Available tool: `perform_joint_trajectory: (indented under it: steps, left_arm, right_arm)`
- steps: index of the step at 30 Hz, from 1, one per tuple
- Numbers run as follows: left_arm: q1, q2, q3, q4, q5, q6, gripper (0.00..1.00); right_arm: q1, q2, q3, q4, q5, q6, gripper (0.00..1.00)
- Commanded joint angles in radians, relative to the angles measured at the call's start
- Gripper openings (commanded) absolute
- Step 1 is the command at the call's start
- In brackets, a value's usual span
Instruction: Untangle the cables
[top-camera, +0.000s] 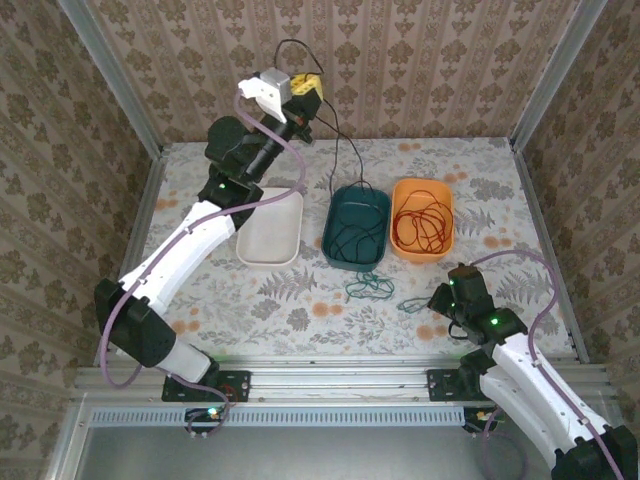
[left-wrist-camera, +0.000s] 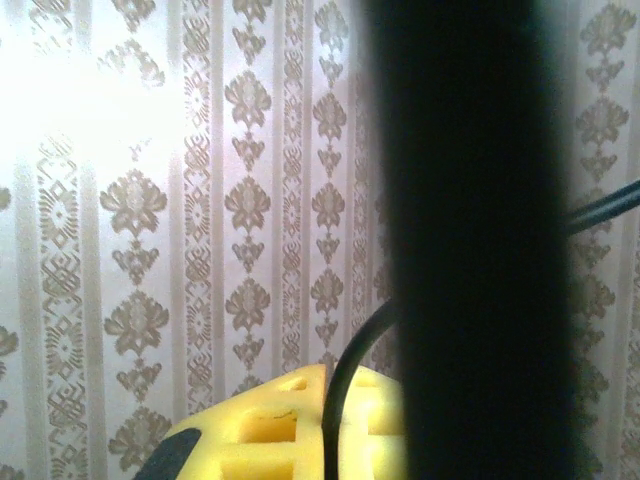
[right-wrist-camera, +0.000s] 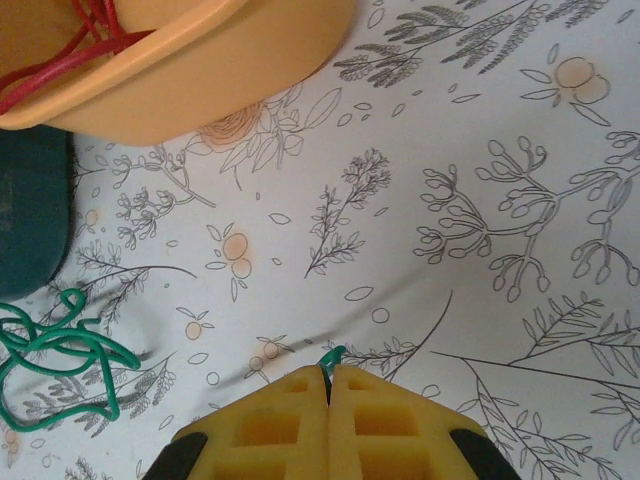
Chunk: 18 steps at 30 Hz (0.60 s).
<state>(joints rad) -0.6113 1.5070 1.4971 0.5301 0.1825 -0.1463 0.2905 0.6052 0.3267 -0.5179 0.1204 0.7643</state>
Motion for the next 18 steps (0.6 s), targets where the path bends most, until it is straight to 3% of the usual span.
perform_joint_trajectory:
  steps: [1,12,18]
  left_arm:
    - [0.010,-0.008,0.034,0.017,0.041,-0.048,0.00]
    - [0.007,0.091,0.002,0.020,0.111,-0.135,0.00]
    - [-0.027,0.146,-0.049,-0.029,0.055,-0.131,0.00]
  right_arm:
    - [-0.007,-0.020,0.015,-0.053,0.053,0.020,0.00]
    - [-0.008,-0.043,0.009,-0.047,0.030,0.012,0.00]
    - [-0.008,-0.037,0.019,-0.038,0.020,-0.004,0.00]
